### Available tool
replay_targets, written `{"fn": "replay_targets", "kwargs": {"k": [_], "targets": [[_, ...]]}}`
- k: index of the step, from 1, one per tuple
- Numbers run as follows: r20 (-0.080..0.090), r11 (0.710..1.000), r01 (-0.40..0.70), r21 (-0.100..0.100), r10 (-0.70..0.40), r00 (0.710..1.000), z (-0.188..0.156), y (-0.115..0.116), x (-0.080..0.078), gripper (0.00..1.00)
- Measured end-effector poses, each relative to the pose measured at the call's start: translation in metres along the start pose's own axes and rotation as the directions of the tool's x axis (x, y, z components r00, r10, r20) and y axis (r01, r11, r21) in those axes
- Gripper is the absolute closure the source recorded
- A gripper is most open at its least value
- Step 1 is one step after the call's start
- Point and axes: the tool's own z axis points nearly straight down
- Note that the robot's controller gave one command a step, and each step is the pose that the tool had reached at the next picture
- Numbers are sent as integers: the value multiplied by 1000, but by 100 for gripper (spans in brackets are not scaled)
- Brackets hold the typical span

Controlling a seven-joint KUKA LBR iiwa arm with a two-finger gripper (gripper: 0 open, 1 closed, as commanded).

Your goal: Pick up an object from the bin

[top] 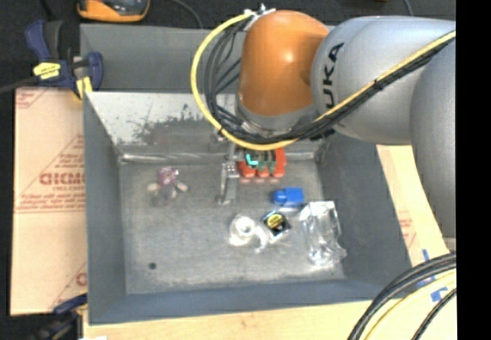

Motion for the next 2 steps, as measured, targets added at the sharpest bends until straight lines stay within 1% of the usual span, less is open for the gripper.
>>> {"fn": "replay_targets", "kwargs": {"k": [1, 2], "targets": [[8, 993, -117, -3, 117, 993, 28, 37, -15, 0], [0, 978, -209, 1, 209, 978, 114, 18, -38, 0]]}}
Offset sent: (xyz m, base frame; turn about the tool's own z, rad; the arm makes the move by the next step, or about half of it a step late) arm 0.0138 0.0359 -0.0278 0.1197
